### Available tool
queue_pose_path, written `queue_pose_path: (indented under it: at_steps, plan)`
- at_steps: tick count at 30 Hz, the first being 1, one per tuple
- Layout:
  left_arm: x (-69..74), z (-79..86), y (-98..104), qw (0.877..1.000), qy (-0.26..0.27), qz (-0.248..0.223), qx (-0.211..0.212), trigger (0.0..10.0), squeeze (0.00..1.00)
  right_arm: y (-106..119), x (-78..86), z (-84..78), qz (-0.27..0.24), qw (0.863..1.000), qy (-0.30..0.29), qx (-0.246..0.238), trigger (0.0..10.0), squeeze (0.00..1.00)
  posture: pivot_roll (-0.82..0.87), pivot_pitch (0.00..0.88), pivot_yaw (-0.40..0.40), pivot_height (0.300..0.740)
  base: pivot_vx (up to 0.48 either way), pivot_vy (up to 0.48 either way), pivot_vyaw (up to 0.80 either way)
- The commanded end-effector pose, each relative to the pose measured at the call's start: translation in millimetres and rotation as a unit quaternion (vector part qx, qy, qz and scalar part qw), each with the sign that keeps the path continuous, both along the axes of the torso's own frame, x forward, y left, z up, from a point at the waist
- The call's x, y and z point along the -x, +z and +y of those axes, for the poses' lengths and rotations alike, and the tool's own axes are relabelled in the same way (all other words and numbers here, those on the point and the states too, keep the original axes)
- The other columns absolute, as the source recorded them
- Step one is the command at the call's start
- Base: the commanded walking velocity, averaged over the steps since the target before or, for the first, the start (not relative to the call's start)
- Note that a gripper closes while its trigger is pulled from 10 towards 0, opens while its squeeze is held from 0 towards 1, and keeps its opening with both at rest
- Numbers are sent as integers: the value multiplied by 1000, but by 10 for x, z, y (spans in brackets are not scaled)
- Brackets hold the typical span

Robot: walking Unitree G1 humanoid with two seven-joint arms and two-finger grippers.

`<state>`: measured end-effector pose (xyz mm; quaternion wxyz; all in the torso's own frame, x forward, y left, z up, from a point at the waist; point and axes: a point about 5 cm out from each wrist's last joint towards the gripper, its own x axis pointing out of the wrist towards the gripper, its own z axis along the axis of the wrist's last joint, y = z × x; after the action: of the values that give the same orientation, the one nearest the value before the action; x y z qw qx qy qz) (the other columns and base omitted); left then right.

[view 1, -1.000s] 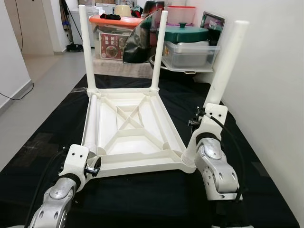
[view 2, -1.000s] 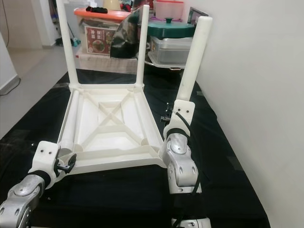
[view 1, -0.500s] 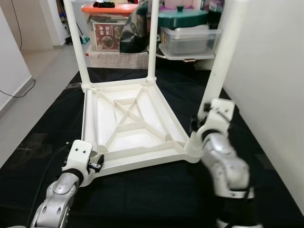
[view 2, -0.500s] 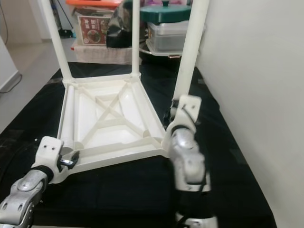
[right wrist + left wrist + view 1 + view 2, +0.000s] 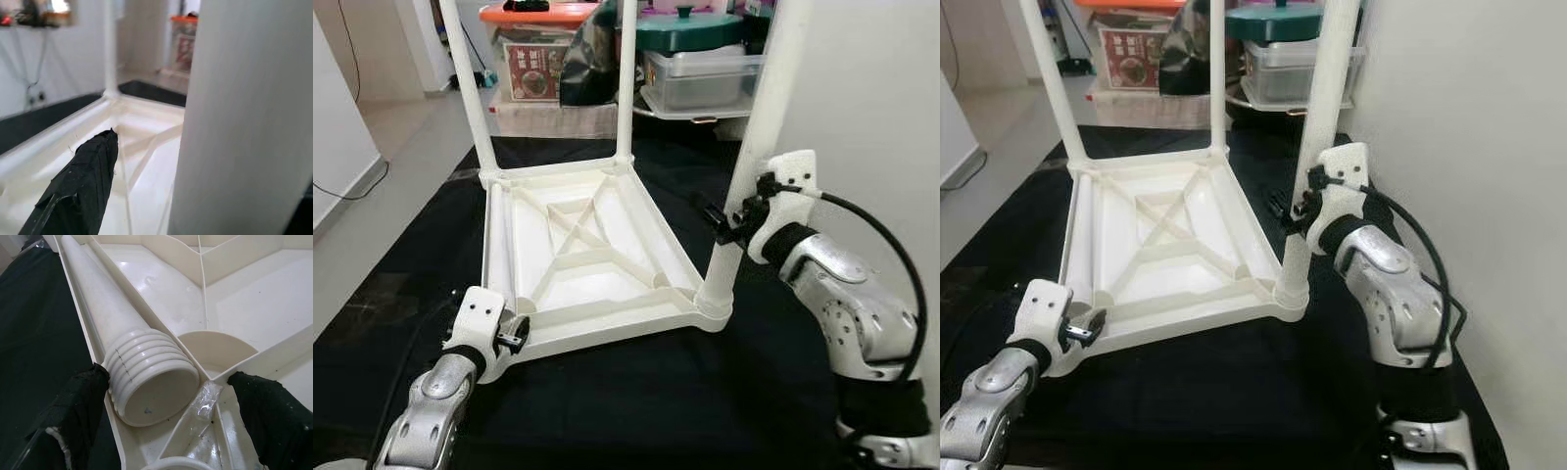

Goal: Building children table

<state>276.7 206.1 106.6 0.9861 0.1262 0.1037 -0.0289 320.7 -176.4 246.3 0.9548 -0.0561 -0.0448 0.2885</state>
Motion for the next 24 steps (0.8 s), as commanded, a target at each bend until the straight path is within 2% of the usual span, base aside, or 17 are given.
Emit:
queue_pose_path:
  at_steps: [1,7,8,9,10,11,16,19,21,24]
  plan:
    - [6,43,-124,999,10,29,-13,10000,0,-193,-40,89,25,995,93,39,10000,0,79,0,-54,740,0,0,0]
    - [0,46,-122,999,10,29,-13,10000,0,-227,-131,72,32,992,114,52,10000,0,84,0,-57,740,0,0,0]
    - [-2,46,-122,999,10,28,-13,10000,0,-238,-212,63,37,991,120,55,8667,0,91,0,-60,740,0,0,0]
    - [-2,46,-122,999,10,28,-13,10000,0,-238,-212,63,37,991,120,55,8667,0,91,0,-60,740,0,0,0]
    - [-4,44,-121,999,10,27,-13,10000,0,-251,-301,49,40,990,120,58,2078,0,100,0,-68,740,0,0,0]
    - [-6,42,-119,1000,9,26,-13,10000,0,-268,-375,31,48,990,124,51,0,0,109,0,-75,740,0,0,0]
    - [-7,45,-113,1000,10,24,-15,10000,0,-309,-484,-16,59,989,134,33,0,0,109,0,-75,740,0,0,0]
    - [-3,54,-111,1000,10,25,-16,10000,0,-339,-519,-51,66,992,100,29,0,0,121,0,-82,740,0,0,0]
    - [3,63,-112,999,11,25,-17,10000,0,-434,-595,-112,81,996,20,41,0,0,119,0,-82,740,0,0,0]
    - [3,63,-112,999,11,25,-17,10000,0,-434,-595,-112,81,996,20,41,0,0,119,0,-82,740,0,0,0]
